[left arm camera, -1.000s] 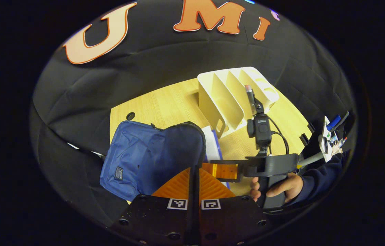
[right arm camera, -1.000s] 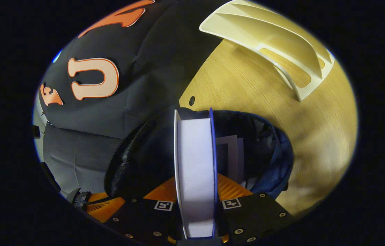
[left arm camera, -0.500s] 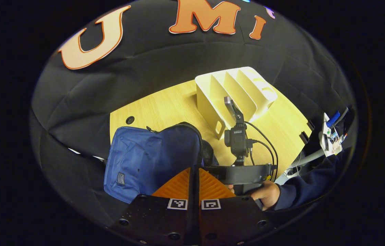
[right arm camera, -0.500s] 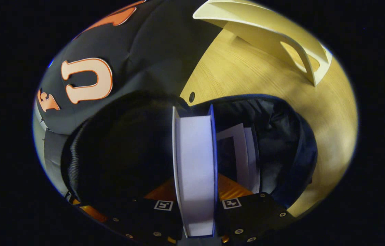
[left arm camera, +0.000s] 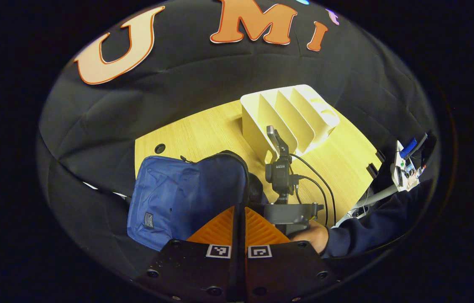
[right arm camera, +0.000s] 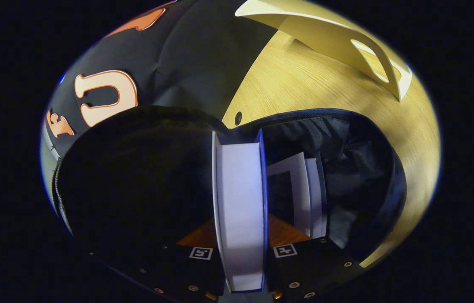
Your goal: Open the schoolbag, grab two books from the bookshelf and put them into the schoolbag.
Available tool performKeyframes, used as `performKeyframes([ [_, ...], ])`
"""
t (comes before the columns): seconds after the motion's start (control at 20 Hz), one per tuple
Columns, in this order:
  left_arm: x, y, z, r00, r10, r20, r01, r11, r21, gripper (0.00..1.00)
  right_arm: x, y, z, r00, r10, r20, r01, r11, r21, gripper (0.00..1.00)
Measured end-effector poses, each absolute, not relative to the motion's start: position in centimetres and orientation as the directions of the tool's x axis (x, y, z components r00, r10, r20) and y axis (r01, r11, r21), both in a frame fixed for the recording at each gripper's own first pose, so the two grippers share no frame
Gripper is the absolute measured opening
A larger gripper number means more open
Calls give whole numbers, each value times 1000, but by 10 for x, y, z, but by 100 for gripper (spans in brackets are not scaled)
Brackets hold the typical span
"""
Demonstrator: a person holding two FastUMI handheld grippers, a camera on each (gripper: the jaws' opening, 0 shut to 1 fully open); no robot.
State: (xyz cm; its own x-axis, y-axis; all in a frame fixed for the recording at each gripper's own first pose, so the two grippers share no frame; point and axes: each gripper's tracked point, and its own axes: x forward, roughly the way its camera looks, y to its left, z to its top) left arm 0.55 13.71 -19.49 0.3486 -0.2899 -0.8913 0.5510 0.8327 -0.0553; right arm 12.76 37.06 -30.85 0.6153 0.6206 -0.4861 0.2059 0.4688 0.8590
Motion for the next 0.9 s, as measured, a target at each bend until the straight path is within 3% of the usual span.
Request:
performKeyframes([
  [0.2, 7, 139, -196, 354, -280, -892, 542, 839, -48, 1, 124, 371, -315, 583, 619, -527, 250, 480, 841, 40],
  [0.25, 8, 139, -196, 355, -277, -893, 538, 842, -48, 0, 121, 370, -320, 563, 612, -556, 274, 496, 824, 31],
  [0.35, 8, 142, -195, 361, -273, -892, 527, 849, -46, 0, 113, 369, -326, 512, 618, -597, 310, 515, 799, 39],
  [0.4, 10, 144, -196, 367, -271, -890, 521, 852, -44, 0, 109, 368, -327, 489, 621, -613, 321, 525, 788, 66],
  [0.45, 11, 147, -195, 371, -270, -888, 518, 854, -43, 0, 104, 369, -324, 465, 633, -619, 325, 528, 784, 71],
  [0.5, 13, 149, -196, 377, -267, -887, 511, 858, -41, 0, 99, 369, -319, 446, 640, -626, 324, 537, 779, 64],
  [0.55, 13, 151, -197, 381, -267, -885, 506, 861, -43, 1, 93, 365, -320, 412, 641, -647, 326, 560, 762, 68],
  [0.6, 14, 153, -197, 386, -266, -883, 500, 865, -42, 1, 86, 364, -319, 385, 646, -659, 319, 577, 752, 92],
  [0.7, 14, 155, -197, 392, -267, -880, 490, 871, -46, 1, 79, 359, -312, 355, 659, -663, 311, 586, 748, 97],
  [0.9, 17, 152, -197, 402, -267, -876, 472, 880, -51, 0, 68, 338, -294, 347, 659, -668, 278, 607, 744, 98],
])
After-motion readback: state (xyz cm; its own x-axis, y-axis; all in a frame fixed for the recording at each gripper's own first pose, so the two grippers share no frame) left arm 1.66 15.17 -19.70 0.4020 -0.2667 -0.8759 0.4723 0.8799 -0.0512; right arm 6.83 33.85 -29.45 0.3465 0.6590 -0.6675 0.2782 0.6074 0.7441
